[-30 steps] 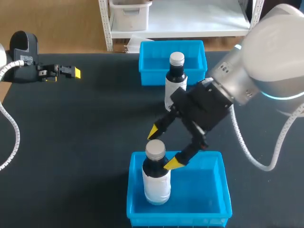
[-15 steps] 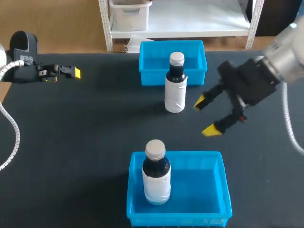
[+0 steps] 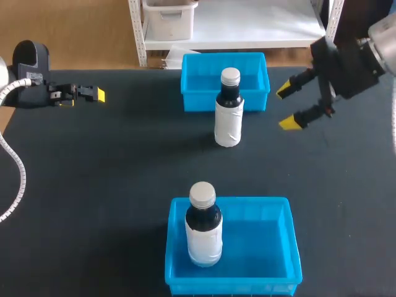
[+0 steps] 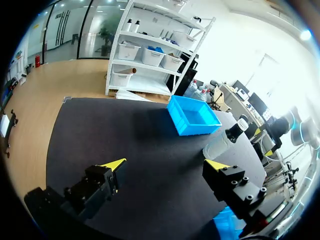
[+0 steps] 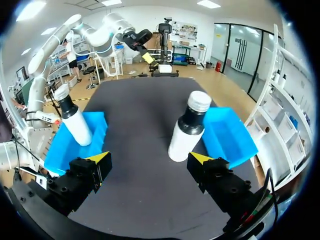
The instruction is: Pick up the bottle, and place it in the far bin if it is heavy, or in the near bin if it is light.
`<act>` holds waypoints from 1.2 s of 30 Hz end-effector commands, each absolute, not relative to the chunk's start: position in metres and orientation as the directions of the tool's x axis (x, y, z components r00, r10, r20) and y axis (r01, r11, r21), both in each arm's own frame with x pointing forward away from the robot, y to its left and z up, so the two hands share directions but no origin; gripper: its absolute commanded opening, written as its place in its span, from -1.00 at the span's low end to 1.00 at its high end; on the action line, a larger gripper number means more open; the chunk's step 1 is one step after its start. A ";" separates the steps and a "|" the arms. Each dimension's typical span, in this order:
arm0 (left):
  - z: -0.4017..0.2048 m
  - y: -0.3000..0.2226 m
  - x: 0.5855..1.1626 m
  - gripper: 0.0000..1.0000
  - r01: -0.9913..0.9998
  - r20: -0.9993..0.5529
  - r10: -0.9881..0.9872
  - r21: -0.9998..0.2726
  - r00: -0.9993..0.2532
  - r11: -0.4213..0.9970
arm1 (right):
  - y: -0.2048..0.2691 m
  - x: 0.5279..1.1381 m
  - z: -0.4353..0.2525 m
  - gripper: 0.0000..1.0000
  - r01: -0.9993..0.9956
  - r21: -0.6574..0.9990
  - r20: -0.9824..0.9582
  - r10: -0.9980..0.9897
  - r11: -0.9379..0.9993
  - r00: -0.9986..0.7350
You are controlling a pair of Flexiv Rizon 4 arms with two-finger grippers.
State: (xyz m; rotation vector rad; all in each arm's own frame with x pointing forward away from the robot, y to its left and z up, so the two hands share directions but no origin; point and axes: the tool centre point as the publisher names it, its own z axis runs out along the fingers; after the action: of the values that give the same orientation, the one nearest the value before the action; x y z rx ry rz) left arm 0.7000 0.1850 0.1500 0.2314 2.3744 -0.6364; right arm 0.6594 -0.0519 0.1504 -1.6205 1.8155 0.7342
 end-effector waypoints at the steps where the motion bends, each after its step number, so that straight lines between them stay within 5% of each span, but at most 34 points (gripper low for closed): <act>1: 0.150 0.185 0.700 1.00 0.321 -0.642 0.000 -0.383 -0.767 0.866 | -0.045 0.696 0.145 1.00 -0.996 0.041 -0.746 -0.661 0.075 -0.081; 36: 0.150 0.185 0.700 1.00 0.321 -0.642 0.000 -0.383 -0.767 0.866 | 0.024 0.759 0.126 1.00 -0.998 0.050 -0.809 -0.586 0.024 -0.054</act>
State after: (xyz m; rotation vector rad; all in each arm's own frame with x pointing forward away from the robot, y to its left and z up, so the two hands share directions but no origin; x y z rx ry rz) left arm 0.7000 0.1850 0.1500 0.2314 2.3744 -0.6365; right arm 0.7571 0.0215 0.1261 -1.6189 1.7079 0.8743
